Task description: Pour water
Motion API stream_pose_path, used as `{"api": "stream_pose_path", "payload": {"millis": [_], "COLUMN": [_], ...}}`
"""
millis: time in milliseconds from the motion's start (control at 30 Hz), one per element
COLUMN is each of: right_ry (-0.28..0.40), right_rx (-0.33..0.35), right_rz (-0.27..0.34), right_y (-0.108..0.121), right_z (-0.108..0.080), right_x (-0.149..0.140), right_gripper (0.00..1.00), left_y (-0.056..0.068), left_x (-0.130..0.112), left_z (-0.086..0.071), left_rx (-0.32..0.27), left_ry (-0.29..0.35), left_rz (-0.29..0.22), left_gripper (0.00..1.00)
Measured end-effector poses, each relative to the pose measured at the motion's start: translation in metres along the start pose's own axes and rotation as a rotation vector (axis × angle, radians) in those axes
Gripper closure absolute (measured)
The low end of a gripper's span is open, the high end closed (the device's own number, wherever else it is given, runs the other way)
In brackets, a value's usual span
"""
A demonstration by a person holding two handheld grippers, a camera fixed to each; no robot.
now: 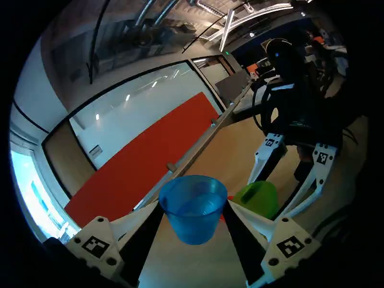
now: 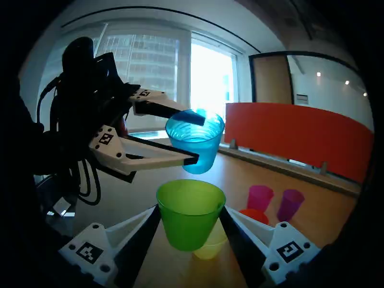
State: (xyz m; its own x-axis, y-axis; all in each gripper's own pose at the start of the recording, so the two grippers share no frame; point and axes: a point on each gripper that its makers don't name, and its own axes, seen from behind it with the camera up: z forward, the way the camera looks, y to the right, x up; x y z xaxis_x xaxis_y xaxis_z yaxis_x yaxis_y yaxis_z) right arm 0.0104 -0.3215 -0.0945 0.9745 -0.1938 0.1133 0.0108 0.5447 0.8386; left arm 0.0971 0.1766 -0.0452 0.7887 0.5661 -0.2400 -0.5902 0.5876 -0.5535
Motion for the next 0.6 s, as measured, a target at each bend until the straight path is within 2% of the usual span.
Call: {"api": "stream_pose_path", "payload": {"millis": [600], "right_ry": [0.004], "right_rx": [-0.004], "right_rz": [-0.002], "right_y": [0.0021], "right_z": [0.0006], "right_x": [0.0019], "right_gripper": [0.10], "left_y": [0.0005], "left_x": [0.0067], "left_z": [0.0001], "left_rx": [0.038], "left_ry": [0.005], "left_rz": [0.142], "left_gripper": [0.16]}}
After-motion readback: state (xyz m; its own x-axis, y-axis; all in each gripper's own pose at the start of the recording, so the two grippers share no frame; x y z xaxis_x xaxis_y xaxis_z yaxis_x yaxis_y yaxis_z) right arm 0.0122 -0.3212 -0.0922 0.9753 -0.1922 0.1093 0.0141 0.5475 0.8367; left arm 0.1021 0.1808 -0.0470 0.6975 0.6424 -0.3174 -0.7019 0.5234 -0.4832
